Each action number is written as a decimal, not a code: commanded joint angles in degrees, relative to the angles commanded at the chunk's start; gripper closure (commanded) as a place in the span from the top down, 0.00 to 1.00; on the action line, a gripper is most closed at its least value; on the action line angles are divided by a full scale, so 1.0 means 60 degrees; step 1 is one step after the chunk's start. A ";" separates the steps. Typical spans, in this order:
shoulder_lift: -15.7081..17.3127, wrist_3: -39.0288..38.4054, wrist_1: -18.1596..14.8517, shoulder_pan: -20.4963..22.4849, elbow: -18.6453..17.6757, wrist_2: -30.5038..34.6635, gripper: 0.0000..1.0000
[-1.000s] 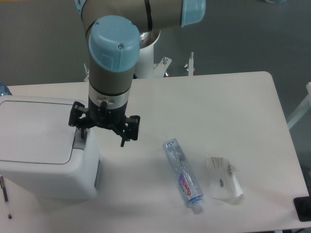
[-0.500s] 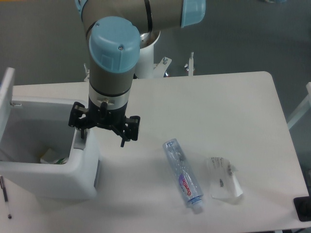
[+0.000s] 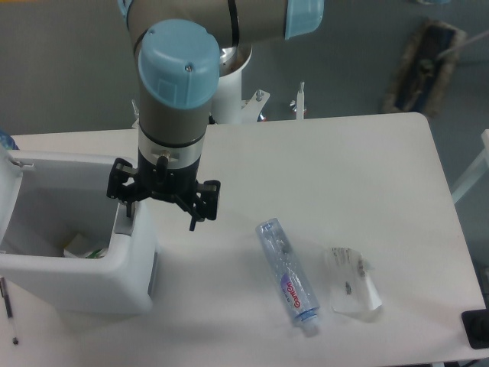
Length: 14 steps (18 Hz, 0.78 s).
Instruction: Open the trash can
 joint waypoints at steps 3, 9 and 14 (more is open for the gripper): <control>-0.0015 0.0015 0.0409 0.0307 0.0030 -0.0015 1.00; -0.0322 0.1827 0.0674 0.1390 -0.0087 0.0073 1.00; -0.0863 0.3512 0.0659 0.2136 -0.0320 0.1242 1.00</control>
